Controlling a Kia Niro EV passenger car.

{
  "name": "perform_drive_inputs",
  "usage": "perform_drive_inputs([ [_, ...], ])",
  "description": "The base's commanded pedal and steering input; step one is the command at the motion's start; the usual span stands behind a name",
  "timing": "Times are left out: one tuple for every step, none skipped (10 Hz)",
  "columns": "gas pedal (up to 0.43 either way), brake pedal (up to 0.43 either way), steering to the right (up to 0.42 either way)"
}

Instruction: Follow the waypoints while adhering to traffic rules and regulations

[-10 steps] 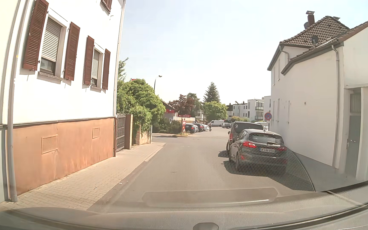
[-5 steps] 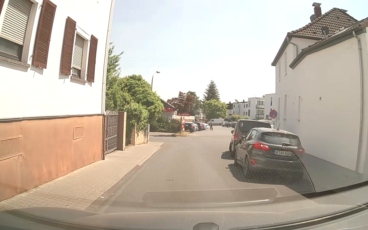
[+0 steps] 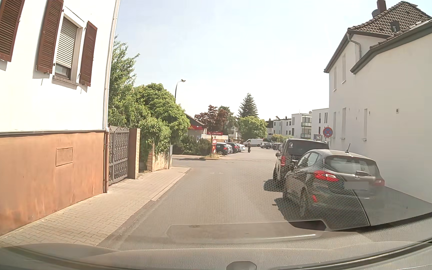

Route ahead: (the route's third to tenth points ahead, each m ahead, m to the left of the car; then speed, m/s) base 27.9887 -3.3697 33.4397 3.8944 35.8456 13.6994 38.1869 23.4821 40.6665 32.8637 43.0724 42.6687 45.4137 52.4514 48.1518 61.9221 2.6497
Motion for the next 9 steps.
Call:
perform_drive_inputs([
  [0.000, 0.213, 0.011],
  [0.000, 0.213, 0.014],
  [0.000, 0.189, 0.018],
  [0.000, 0.171, 0.021],
  [0.000, 0.165, 0.025],
  [0.000, 0.159, 0.027],
  [0.000, 0.159, 0.028],
  [0.000, 0.165, 0.028],
  [0.000, 0.177, 0.028],
])
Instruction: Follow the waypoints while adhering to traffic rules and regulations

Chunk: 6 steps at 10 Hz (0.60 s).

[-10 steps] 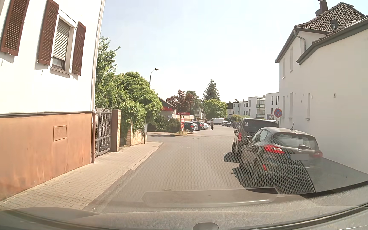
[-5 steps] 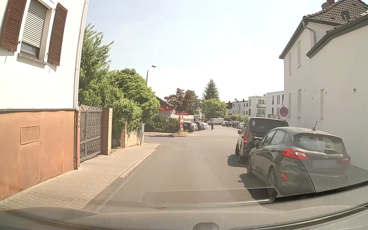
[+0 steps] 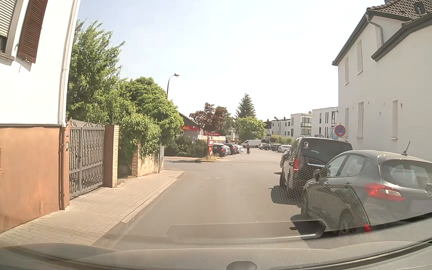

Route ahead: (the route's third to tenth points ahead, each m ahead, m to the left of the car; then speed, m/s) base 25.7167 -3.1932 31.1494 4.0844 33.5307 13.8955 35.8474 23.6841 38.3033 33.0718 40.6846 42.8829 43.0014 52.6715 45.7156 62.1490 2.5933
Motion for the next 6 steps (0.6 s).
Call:
perform_drive_inputs([
  [0.000, 0.201, 0.028],
  [0.000, 0.207, 0.028],
  [0.000, 0.226, 0.028],
  [0.000, 0.238, 0.027],
  [0.000, 0.250, 0.026],
  [0.000, 0.250, 0.024],
])
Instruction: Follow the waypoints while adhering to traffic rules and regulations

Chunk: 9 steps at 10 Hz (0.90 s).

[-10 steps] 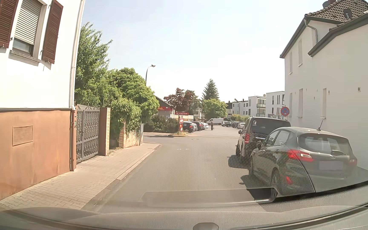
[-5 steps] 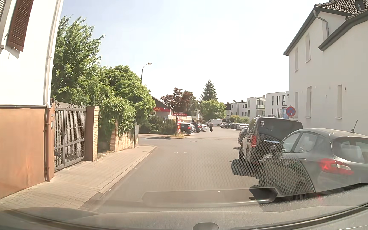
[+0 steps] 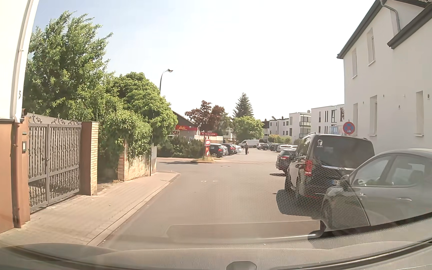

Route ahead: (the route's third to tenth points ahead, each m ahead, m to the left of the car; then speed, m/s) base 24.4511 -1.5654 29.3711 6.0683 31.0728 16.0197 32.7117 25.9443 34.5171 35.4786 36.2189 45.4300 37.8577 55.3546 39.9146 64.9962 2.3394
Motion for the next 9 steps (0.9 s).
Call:
perform_drive_inputs([
  [0.000, 0.250, 0.023],
  [0.000, 0.250, 0.023],
  [0.000, 0.250, 0.023],
  [0.000, 0.256, 0.023],
  [0.000, 0.256, 0.023],
  [0.000, 0.256, 0.023],
  [0.000, 0.256, 0.023],
  [0.000, 0.256, 0.023],
  [0.000, 0.256, 0.023],
])
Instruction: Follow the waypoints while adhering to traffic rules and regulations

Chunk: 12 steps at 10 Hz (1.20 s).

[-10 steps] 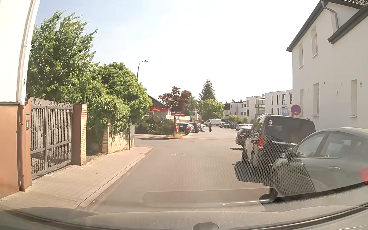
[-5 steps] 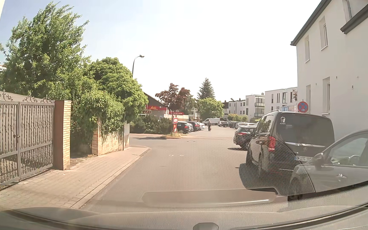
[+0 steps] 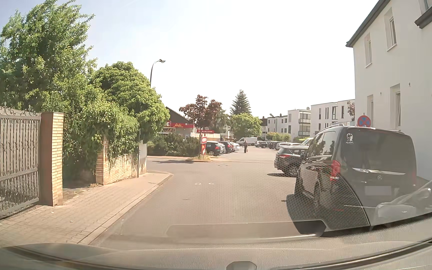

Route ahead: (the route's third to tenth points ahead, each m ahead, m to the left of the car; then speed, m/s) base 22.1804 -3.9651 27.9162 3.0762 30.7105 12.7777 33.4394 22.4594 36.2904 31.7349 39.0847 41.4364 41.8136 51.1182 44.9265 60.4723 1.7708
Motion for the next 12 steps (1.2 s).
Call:
perform_drive_inputs([
  [0.000, 0.256, 0.023],
  [0.000, 0.256, 0.023],
  [0.000, 0.256, 0.023],
  [0.000, 0.250, 0.023],
  [0.000, 0.244, 0.023],
  [0.000, 0.244, 0.023],
  [0.000, 0.238, 0.023],
  [0.000, 0.226, 0.024],
  [0.000, 0.220, 0.024],
  [0.000, 0.220, 0.024],
  [0.000, 0.207, 0.024],
  [0.000, 0.189, 0.024],
])
